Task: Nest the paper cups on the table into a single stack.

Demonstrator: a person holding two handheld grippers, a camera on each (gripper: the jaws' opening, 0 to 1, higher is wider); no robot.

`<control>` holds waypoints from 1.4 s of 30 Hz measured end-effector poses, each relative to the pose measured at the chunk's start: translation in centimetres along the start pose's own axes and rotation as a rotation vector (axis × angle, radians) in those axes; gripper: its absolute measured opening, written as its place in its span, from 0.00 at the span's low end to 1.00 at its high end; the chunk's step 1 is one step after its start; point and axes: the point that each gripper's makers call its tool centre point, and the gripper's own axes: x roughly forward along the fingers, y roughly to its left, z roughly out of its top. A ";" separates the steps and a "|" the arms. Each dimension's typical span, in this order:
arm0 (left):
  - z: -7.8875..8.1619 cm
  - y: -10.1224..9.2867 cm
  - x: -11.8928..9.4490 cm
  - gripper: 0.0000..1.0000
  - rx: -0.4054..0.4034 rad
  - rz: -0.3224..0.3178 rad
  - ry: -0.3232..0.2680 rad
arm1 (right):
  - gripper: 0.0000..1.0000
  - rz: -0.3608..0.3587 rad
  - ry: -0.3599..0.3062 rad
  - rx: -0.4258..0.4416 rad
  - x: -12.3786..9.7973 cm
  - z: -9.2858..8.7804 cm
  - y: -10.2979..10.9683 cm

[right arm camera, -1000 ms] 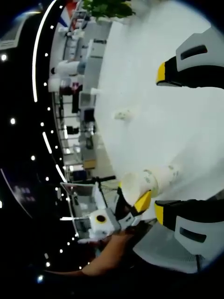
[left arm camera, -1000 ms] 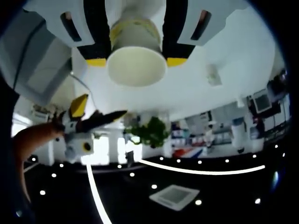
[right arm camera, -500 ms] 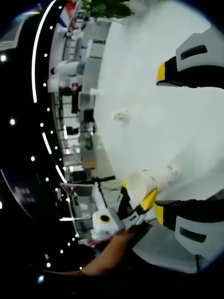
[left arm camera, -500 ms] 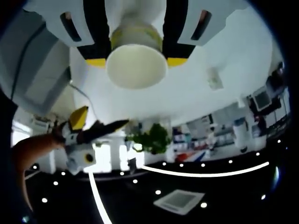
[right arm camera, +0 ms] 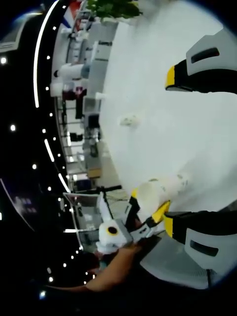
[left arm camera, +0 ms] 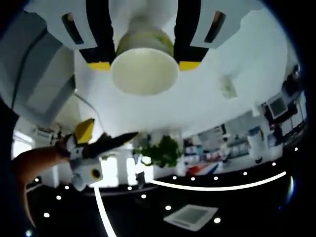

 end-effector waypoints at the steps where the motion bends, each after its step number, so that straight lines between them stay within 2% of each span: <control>1: 0.1 0.0 0.0 0.49 0.001 -0.002 -0.002 | 1.00 0.000 0.000 0.000 0.0 0.0 0.0; 13: 2.0 0.3 -0.2 0.71 -0.038 -0.029 -0.053 | 1.00 0.001 -0.009 -0.005 0.3 0.5 -0.3; 15: 2.2 0.7 -0.2 0.77 -0.043 -0.014 -0.051 | 1.00 0.000 -0.011 -0.005 0.3 0.7 -0.4; 20: 3.7 2.2 -0.8 0.84 -0.077 0.013 -0.087 | 1.00 -0.006 -0.013 -0.008 0.3 0.9 -0.8; 25: 4.8 3.5 -1.7 0.88 -0.076 0.030 -0.099 | 1.00 -0.016 -0.019 -0.010 0.3 1.2 -1.3; 28: 5.4 4.8 -2.6 0.91 -0.074 0.061 -0.110 | 1.00 -0.023 -0.021 -0.011 0.3 1.4 -1.7; 32: 5.1 6.6 -3.4 0.97 -0.102 0.104 -0.086 | 1.00 -0.033 -0.028 -0.012 0.1 1.7 -2.2; 39: 4.5 9.4 -5.8 0.98 -0.127 0.176 -0.096 | 1.00 -0.049 -0.032 -0.017 0.0 2.0 -2.9; 42: 3.8 10.6 -6.9 0.98 -0.136 0.212 -0.085 | 1.00 -0.050 -0.030 -0.024 0.0 2.1 -3.2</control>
